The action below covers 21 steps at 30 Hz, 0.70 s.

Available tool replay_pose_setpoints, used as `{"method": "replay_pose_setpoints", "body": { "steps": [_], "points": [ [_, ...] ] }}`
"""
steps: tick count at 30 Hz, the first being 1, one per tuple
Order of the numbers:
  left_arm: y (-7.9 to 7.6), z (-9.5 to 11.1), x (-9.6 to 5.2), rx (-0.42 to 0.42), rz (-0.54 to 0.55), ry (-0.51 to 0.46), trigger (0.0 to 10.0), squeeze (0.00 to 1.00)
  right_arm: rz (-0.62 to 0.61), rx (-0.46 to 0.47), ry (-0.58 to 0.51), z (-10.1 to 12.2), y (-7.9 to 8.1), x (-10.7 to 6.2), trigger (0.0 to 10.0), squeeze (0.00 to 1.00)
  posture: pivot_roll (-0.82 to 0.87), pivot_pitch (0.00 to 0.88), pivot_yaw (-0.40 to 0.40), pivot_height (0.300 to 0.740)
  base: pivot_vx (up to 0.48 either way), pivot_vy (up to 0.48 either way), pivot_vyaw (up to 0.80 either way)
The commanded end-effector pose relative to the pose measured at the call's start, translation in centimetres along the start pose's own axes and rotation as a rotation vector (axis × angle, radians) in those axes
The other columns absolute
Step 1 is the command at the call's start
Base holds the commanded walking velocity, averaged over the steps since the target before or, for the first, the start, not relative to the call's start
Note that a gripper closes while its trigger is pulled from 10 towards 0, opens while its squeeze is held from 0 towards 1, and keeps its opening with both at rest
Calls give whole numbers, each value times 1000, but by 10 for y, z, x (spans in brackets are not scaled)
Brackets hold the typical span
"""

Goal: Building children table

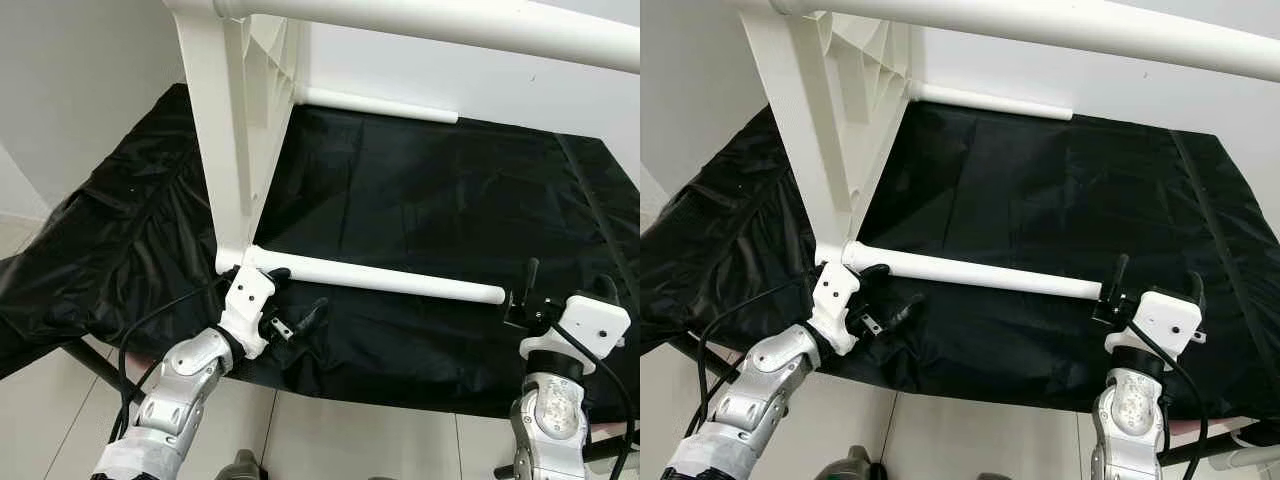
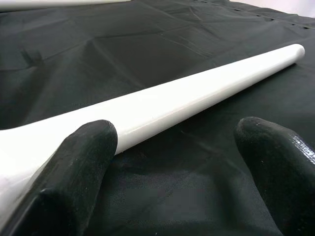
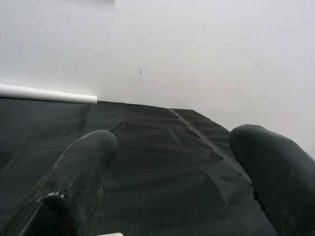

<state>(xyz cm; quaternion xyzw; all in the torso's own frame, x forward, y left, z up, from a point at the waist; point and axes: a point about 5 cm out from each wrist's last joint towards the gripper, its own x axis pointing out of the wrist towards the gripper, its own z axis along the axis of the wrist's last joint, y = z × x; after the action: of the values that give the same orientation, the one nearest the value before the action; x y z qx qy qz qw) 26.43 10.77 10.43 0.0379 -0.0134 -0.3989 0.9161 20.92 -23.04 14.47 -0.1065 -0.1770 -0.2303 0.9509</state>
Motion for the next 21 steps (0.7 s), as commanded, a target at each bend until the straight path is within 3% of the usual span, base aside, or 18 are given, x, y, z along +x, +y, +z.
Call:
{"method": "replay_pose_setpoints", "body": {
  "steps": [1,11,13,21],
  "points": [
    [-6,1,1,10,-64,10,10000,0,8,-4,-14,3,2,0,10000,0,5,36,-18,740,0,0,0],
    [-23,1,-10,-109,-169,83,10000,0,36,-48,-56,10,2,5,10000,0,26,35,-26,740,0,0,0],
    [-28,5,-14,-214,-192,126,10000,0,52,-79,-95,17,1,10,10000,0,36,37,-30,740,0,0,0],
    [-24,9,-12,-283,-110,145,10000,0,65,-82,-114,21,2,13,10000,0,47,39,-32,740,0,0,0]
  ]
}}
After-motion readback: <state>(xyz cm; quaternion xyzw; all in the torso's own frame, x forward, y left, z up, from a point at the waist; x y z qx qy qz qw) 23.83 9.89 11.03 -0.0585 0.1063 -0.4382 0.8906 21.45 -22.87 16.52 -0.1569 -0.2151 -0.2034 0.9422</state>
